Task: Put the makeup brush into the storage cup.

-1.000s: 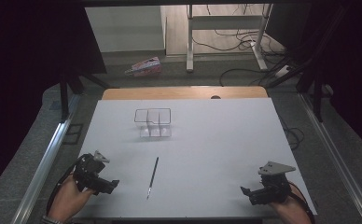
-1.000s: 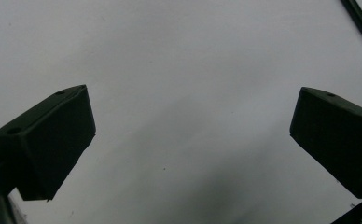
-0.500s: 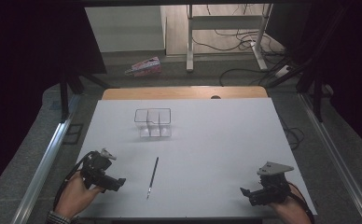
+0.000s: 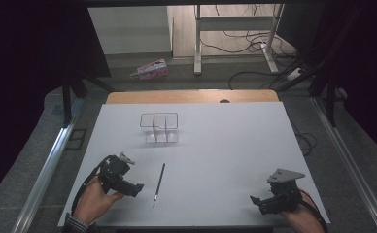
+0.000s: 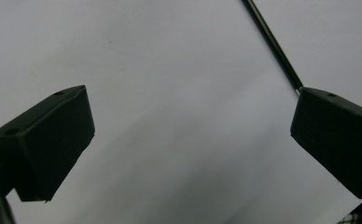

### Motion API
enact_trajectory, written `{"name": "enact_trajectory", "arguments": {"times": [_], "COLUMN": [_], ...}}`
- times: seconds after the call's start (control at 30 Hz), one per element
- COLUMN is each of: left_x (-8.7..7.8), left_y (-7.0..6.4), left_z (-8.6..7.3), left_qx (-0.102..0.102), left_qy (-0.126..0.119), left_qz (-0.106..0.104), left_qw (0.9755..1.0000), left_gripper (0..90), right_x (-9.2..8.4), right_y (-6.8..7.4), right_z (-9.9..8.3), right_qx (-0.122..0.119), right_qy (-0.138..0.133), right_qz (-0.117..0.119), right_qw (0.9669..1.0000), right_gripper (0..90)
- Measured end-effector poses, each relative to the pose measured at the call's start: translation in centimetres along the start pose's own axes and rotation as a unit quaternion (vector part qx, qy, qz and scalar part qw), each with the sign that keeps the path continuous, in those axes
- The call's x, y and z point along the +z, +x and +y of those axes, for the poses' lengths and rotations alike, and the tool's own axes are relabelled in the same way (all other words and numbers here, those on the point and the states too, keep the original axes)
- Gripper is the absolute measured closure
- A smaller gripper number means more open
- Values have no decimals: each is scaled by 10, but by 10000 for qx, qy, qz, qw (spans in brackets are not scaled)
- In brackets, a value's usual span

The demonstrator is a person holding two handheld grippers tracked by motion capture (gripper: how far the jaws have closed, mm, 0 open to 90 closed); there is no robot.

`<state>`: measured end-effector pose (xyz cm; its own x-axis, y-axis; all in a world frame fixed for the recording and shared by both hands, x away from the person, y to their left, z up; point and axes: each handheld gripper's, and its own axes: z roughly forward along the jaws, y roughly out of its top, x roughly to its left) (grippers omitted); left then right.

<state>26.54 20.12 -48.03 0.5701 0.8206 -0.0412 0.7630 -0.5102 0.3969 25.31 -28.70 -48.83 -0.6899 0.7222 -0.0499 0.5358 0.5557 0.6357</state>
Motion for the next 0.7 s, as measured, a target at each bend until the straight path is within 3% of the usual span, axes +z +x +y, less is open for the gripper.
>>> {"name": "enact_trajectory", "arguments": {"times": [0.17,0.7], "left_x": [3,15], "left_y": [-6,-18], "left_z": [9,32], "left_qx": [130,225], "left_qy": [13,111], "left_qz": [-34,-55], "left_qw": [9999,9997], "left_gripper": [5,15], "right_x": [0,2], "right_y": [0,0], "right_z": [0,0], "right_qx": [-6,-39], "right_qy": [8,57], "right_qz": [10,47], "right_qw": [10000,10000], "right_gripper": [0,0]}}
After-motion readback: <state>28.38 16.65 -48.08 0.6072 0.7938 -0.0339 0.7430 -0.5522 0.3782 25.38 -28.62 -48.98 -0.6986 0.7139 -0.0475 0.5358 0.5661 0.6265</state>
